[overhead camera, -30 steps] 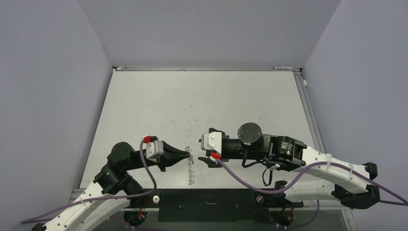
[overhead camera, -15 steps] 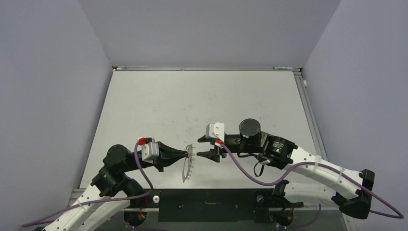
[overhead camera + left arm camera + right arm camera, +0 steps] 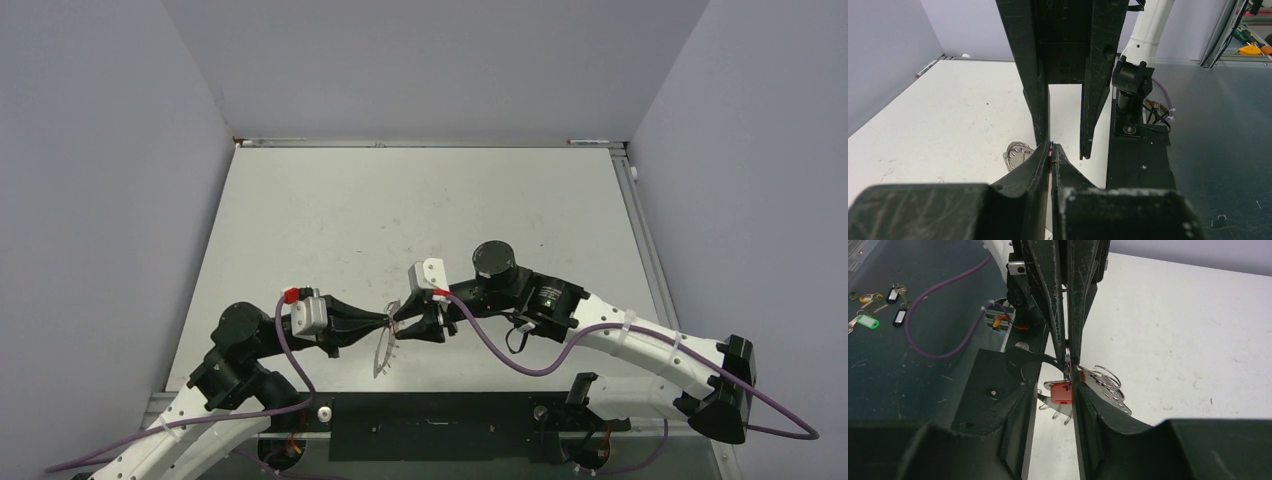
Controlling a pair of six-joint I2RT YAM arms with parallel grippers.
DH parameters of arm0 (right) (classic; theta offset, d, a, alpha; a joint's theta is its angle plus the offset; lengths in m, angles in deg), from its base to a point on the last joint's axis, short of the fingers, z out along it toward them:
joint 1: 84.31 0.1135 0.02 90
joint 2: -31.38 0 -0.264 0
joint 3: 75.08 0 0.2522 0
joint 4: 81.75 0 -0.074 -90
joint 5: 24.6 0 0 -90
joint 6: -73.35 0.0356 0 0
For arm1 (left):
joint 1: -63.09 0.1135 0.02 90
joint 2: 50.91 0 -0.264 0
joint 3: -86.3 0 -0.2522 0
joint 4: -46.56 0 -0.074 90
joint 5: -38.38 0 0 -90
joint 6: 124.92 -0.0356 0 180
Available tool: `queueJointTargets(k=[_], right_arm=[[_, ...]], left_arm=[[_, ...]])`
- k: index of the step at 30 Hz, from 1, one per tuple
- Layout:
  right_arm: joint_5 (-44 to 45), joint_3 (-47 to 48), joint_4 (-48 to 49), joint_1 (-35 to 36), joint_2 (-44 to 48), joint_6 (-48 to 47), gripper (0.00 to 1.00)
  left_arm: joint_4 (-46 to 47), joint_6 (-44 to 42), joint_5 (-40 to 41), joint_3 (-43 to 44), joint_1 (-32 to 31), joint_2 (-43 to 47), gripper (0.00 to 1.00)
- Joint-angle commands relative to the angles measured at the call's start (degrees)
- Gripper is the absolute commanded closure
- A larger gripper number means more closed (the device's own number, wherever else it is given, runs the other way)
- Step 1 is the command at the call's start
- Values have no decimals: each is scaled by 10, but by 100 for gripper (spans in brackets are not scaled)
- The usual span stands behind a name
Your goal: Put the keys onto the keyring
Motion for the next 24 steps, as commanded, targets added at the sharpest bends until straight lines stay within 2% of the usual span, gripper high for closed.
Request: queueJointTargets(k=[1, 15, 24], right_arm=[[-42, 7, 52, -1, -2, 2, 70], [-33, 3, 65, -2, -16, 5, 91], [-37, -27, 122, -5, -24, 27, 94]], left_arm=[[37, 4, -1, 8, 4, 5, 100], [38, 5, -1, 8, 4, 5, 100], [42, 8, -3, 7, 5, 10, 100]])
